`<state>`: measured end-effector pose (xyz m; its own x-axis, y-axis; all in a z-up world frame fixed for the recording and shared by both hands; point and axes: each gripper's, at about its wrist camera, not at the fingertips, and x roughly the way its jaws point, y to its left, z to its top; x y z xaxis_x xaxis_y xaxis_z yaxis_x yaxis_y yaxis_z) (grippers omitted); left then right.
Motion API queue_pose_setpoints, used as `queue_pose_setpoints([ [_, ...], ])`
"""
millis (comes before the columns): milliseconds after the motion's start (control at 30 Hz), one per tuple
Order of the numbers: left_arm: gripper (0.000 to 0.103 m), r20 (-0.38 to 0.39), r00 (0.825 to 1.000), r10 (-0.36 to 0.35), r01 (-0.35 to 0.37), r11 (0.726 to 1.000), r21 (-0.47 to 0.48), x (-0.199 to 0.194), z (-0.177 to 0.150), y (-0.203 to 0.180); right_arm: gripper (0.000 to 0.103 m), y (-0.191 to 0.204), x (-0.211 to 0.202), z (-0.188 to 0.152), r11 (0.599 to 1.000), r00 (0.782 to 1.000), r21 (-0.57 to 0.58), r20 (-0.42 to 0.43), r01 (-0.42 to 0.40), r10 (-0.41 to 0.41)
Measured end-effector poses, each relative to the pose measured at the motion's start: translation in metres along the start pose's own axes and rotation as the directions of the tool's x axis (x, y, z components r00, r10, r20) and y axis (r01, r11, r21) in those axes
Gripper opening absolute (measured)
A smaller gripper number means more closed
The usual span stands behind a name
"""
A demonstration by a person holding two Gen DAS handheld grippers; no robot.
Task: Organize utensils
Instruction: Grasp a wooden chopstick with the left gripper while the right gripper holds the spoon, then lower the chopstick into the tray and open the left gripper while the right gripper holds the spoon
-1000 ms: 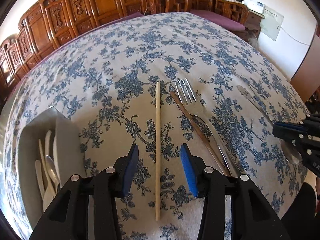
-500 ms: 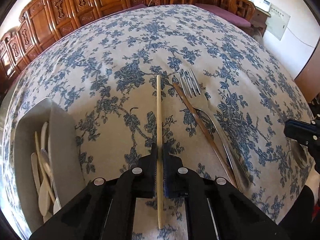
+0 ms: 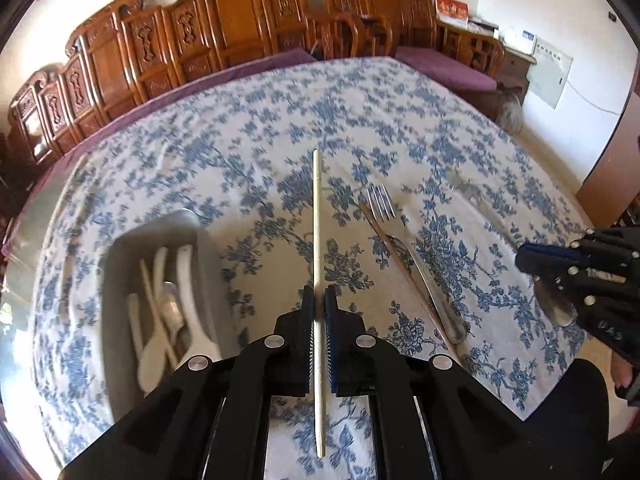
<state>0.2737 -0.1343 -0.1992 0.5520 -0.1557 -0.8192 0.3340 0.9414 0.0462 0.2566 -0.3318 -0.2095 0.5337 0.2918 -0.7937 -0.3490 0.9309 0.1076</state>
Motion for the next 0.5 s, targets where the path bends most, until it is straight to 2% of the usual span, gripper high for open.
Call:
queue_pose_setpoints([
  [233, 0.004, 0.043, 0.999, 0.002, 0.000, 0.999, -0.038, -0.026, -0.008, 0.020, 0.007, 0.024, -0.008, 0.005, 0.999, 1.000, -0.040, 0.018, -0.025, 0.025],
  [500, 0.004, 0.046, 0.999, 0.023, -0.018, 0.994, -0.106, -0.036, -0.023, 0.068, 0.007, 0.051, -0.010, 0.004, 0.994, 0.998, -0.091, 0.014, -0.059, 0.060],
])
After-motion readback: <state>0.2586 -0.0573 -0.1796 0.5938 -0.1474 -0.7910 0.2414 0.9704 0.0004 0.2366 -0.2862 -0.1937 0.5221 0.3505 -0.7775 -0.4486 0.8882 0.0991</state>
